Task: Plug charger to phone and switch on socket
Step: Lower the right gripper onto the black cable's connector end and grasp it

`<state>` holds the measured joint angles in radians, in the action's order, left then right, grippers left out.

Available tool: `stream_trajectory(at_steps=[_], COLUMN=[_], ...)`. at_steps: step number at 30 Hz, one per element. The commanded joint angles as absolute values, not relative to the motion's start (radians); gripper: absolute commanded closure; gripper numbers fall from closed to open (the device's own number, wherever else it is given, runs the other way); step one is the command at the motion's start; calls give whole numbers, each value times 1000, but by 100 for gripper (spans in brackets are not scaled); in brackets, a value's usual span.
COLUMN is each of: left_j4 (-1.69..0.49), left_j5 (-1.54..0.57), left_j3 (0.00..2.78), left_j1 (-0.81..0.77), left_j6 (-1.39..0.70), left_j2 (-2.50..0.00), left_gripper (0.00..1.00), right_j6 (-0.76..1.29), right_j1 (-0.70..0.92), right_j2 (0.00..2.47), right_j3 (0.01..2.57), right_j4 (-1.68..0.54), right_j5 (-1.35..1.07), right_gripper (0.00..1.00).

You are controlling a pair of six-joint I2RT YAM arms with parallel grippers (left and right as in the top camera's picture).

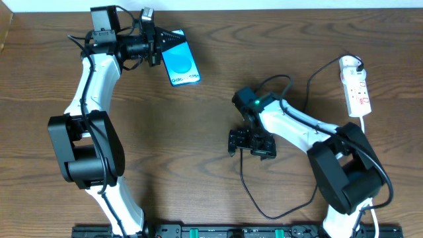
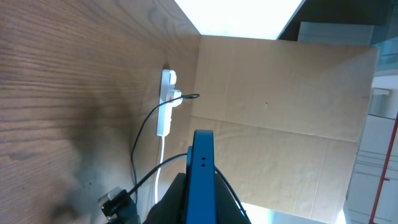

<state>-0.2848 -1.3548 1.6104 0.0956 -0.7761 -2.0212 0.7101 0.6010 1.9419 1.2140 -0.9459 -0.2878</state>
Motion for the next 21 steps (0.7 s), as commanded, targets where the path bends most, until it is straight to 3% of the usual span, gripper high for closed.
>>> stream_trajectory(at_steps=[1, 11, 17, 21], left_j4=[-284, -284, -284, -284], left_j5=[-1376, -1376, -1376, -1375], left_j3=[1616, 1616, 1616, 1616], left_j1=[101, 101, 101, 101], left_j6=[-759, -759, -755, -755], left_j2=[-1996, -1996, -1996, -1996], left_gripper=[93, 93, 93, 93], right_j6=[729, 725, 724, 722], right_j1=[606, 606, 606, 606], right_j2=[2020, 2145, 2145, 2145], right_j3=[1274, 1377, 1380, 1381], right_j4=[-977, -1063, -1051, -1036], right_j5=[-261, -299, -299, -299], right_gripper=[8, 33, 60, 59])
